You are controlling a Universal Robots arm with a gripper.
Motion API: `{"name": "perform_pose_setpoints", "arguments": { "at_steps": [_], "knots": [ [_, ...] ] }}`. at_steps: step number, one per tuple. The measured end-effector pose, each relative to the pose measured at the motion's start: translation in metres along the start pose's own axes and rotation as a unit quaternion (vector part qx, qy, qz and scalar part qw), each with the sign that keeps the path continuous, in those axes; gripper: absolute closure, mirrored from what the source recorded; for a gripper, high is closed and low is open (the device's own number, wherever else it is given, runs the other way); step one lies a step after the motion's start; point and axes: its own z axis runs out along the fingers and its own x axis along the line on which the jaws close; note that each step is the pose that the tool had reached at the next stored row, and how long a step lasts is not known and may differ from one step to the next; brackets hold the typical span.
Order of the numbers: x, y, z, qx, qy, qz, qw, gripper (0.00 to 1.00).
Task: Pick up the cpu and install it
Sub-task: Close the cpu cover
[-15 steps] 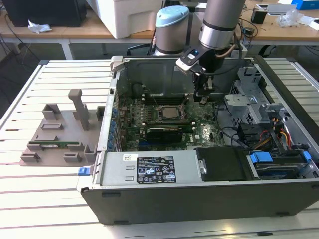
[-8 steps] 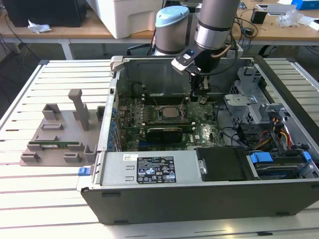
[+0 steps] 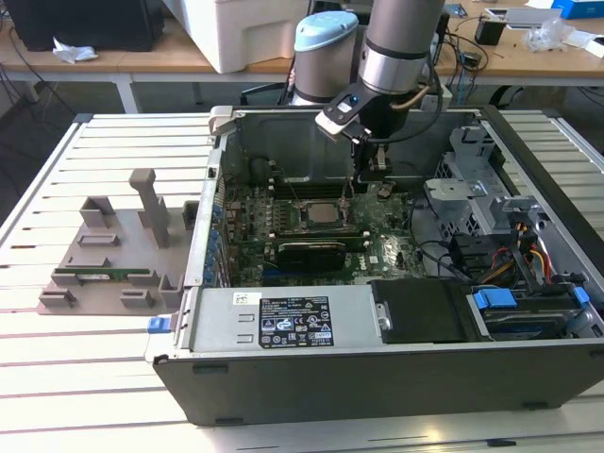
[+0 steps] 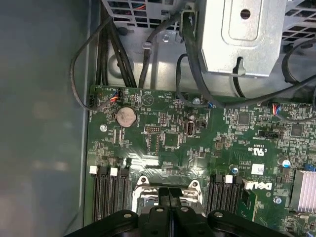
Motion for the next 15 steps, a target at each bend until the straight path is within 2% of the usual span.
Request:
{"name": "perform_pose_setpoints", "arguments": {
  "at_steps": [15],
  "knots": [
    [0.0011,-0.0161,0.0037,0.0000,0.0000,0.000,1.0000,0.89]
  ]
}}
